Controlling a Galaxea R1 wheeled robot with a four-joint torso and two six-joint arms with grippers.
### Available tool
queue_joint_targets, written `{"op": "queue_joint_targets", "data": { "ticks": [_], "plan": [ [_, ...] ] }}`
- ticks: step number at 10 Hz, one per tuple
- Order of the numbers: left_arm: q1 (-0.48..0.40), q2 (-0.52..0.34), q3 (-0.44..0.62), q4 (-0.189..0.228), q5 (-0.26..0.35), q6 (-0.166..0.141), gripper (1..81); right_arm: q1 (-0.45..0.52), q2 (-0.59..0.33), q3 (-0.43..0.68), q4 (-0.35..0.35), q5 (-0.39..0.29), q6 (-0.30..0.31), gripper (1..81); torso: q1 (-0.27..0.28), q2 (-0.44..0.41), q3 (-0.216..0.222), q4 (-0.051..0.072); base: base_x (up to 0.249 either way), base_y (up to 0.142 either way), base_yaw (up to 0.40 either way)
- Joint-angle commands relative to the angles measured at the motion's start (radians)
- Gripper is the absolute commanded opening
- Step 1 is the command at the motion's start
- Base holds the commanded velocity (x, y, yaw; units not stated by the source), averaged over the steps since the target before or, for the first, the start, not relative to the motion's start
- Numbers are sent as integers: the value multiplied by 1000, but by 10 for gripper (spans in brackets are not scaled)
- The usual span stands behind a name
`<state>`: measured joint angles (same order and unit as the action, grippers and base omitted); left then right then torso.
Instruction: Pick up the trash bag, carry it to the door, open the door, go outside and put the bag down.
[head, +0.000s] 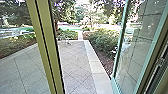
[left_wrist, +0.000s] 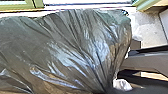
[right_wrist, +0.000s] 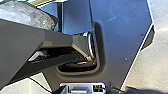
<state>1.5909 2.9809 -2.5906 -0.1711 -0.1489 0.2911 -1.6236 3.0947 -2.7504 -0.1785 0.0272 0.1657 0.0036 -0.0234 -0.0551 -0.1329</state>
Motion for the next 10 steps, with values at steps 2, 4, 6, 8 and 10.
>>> {"op": "queue_joint_targets", "data": {
  "ticks": [2,4,6,8,10],
  "plan": [
    [-35,3,7,18,57,8,10,24,17,14,-4,-58,-11,811,0,0,0,0,0,-127,0],
    [-35,4,7,19,57,8,10,24,17,15,-4,-58,-11,811,0,0,0,0,0,-127,0],
    [-36,4,7,27,57,8,10,24,17,14,-3,-58,-11,811,0,0,0,0,0,-127,0],
    [-35,6,7,31,57,8,10,24,17,12,-2,-58,-11,811,0,0,0,0,0,-127,0],
    [-36,6,7,31,57,8,10,23,17,14,-2,-58,-11,811,0,0,0,0,0,-127,0]
  ]
}}
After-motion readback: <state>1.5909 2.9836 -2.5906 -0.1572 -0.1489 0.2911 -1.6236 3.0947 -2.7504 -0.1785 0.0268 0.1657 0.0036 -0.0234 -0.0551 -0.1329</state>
